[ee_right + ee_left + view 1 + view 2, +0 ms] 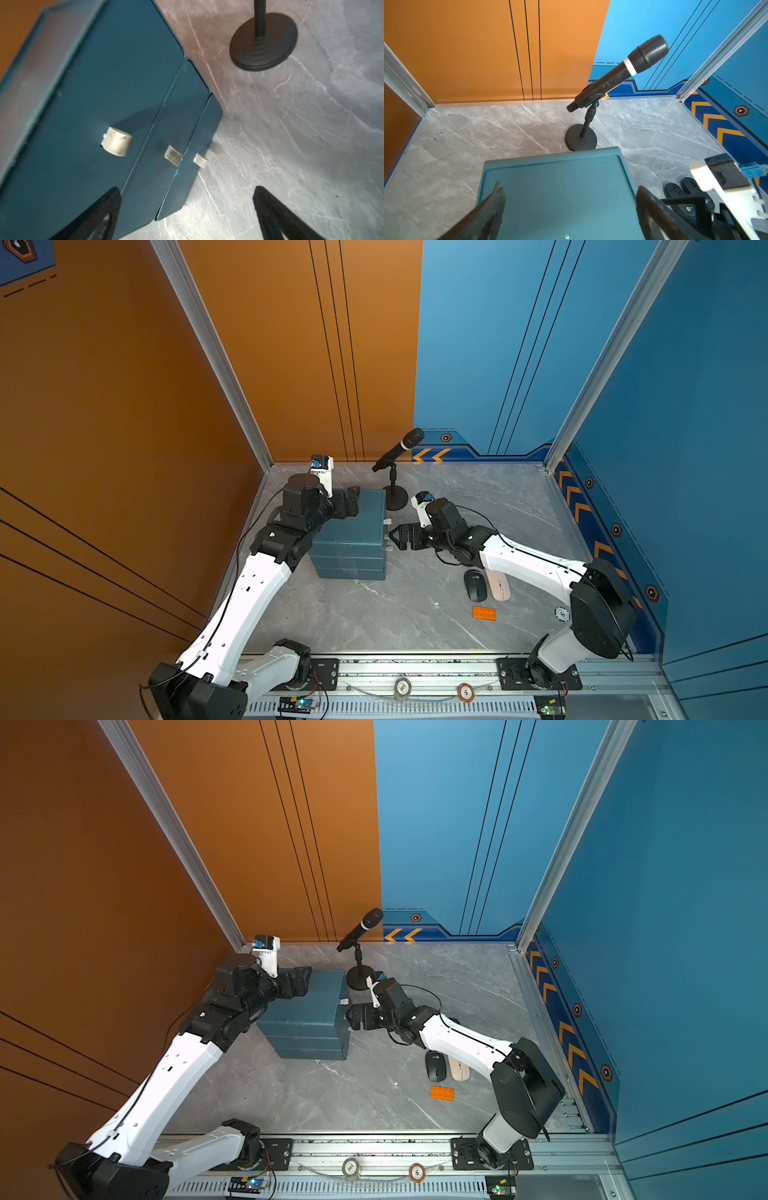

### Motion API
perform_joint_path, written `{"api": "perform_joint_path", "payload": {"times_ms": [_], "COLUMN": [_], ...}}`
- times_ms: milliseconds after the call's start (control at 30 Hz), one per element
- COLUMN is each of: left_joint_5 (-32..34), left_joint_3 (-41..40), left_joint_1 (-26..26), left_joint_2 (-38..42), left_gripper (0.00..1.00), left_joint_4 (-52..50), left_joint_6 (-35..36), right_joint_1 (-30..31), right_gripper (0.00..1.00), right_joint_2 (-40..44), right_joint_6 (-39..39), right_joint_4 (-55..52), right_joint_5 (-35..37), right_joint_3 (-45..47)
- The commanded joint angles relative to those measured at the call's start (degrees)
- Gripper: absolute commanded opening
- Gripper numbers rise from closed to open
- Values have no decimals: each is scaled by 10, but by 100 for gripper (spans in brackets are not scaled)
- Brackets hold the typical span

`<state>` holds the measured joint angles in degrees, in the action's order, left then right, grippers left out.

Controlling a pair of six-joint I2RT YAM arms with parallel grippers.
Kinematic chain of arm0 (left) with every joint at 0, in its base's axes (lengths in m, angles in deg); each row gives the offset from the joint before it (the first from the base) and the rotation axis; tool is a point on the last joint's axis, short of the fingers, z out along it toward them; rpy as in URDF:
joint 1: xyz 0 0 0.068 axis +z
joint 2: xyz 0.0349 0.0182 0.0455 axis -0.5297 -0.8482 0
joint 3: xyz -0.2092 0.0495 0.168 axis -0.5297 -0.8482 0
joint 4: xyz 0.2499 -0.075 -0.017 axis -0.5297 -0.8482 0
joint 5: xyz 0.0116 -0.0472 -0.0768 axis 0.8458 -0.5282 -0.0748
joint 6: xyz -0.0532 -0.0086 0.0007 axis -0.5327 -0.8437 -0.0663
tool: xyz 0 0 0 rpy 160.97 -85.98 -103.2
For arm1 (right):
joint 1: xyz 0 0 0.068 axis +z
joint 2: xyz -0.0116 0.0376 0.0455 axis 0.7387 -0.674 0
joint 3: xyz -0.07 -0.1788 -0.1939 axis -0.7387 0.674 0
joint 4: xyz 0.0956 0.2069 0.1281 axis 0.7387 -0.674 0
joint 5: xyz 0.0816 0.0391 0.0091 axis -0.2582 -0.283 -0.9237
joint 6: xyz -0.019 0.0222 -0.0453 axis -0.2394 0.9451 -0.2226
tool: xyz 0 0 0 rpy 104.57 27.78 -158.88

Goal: Take the mice out of the drawer
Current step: Close the drawer of the storage box.

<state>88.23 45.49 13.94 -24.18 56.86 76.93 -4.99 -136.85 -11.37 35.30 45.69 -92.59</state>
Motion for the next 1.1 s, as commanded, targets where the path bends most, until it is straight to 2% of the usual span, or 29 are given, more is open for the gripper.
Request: {"api": "perform_joint_path", "payload": {"times_ms": [0, 67, 233, 467, 633, 767, 867, 1067], "left_joint_5": [-5, -20, 0, 9, 44, 78, 90, 92], "left_joint_3": [6, -8, -56, -111, -176, -202, -216, -237], "left_joint_1": [-17, -30, -71, -81, -88, -90, -91, -94], "left_joint_2": [5, 0, -7, -4, 22, 32, 42, 54], "left_gripper": [98, 98, 98, 98, 98, 98, 98, 98], "left_joint_4": [-27, -19, 24, 57, 131, 138, 133, 126], "left_joint_6": [37, 55, 107, 102, 86, 78, 69, 59], "right_joint_1": [-15, -20, -20, -20, -20, -20, -20, -20], "right_gripper": [100, 100, 100, 96, 88, 78, 77, 72], "right_joint_2": [23, 32, 38, 19, -38, -97, -137, -194], "right_joint_6": [29, 39, 62, 116, 160, 194, 218, 237], "right_joint_4": [48, 67, 112, 196, 283, 337, 386, 417], "right_joint_5": [-7, -18, -42, -70, -128, -157, -169, -180], "right_joint_3": [38, 55, 90, 139, 141, 131, 128, 108]}}
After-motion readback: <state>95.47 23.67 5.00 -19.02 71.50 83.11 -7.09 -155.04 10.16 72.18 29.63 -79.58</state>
